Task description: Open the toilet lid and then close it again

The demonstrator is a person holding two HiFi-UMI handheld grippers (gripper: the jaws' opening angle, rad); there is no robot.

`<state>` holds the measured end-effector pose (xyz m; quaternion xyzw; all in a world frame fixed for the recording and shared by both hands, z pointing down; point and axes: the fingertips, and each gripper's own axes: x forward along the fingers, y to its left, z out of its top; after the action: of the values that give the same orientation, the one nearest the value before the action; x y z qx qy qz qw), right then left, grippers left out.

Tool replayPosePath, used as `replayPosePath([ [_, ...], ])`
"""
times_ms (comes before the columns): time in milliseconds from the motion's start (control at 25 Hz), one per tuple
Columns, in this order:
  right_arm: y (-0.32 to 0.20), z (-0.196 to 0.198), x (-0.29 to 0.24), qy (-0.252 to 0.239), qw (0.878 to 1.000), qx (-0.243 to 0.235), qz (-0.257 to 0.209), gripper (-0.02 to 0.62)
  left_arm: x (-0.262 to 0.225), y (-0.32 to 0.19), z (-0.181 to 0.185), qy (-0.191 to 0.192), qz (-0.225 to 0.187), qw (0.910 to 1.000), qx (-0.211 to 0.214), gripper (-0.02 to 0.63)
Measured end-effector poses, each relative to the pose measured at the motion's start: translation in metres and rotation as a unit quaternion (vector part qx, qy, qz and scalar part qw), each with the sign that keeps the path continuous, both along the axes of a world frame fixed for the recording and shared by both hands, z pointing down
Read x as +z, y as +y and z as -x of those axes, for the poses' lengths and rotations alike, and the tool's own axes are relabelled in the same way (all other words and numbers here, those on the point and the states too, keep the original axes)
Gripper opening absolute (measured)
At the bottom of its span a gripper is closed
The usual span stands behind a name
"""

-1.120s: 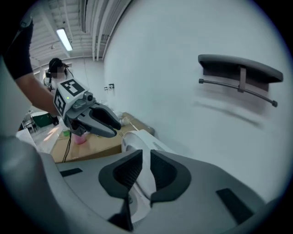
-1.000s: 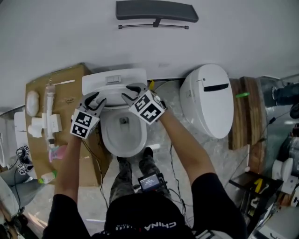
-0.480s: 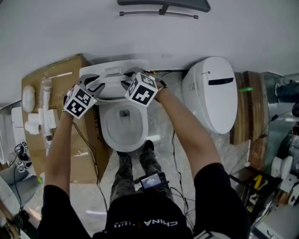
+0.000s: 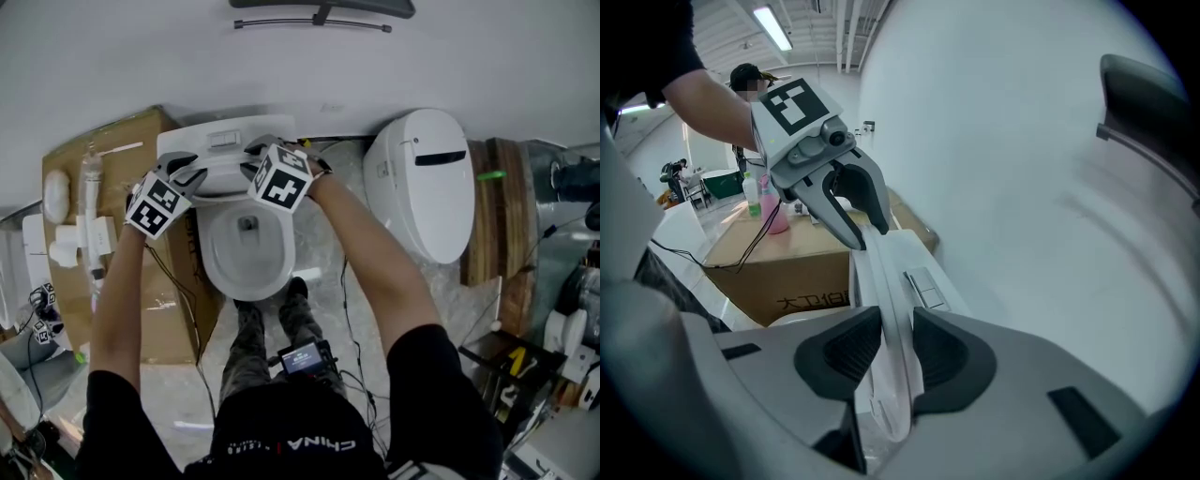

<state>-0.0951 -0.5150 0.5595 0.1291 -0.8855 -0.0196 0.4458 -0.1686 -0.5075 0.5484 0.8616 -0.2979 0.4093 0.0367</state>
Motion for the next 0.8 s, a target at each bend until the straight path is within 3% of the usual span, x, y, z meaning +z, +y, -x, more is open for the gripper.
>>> replayPosePath([
  [320,0.039,-0.007,-0.001,-0.010,1.000,-0.002,-0.030,0.112,0.001,0.038,-0.006,-0.014,0.014,0.9998,-0.009,0.132],
  [800,0.138,-0.022,0.013,0.002,0.995,-0.045,-0.095,0.112,0.019,0.137,-0.020,-0.098,0.004,0.9944,-0.038,0.135],
])
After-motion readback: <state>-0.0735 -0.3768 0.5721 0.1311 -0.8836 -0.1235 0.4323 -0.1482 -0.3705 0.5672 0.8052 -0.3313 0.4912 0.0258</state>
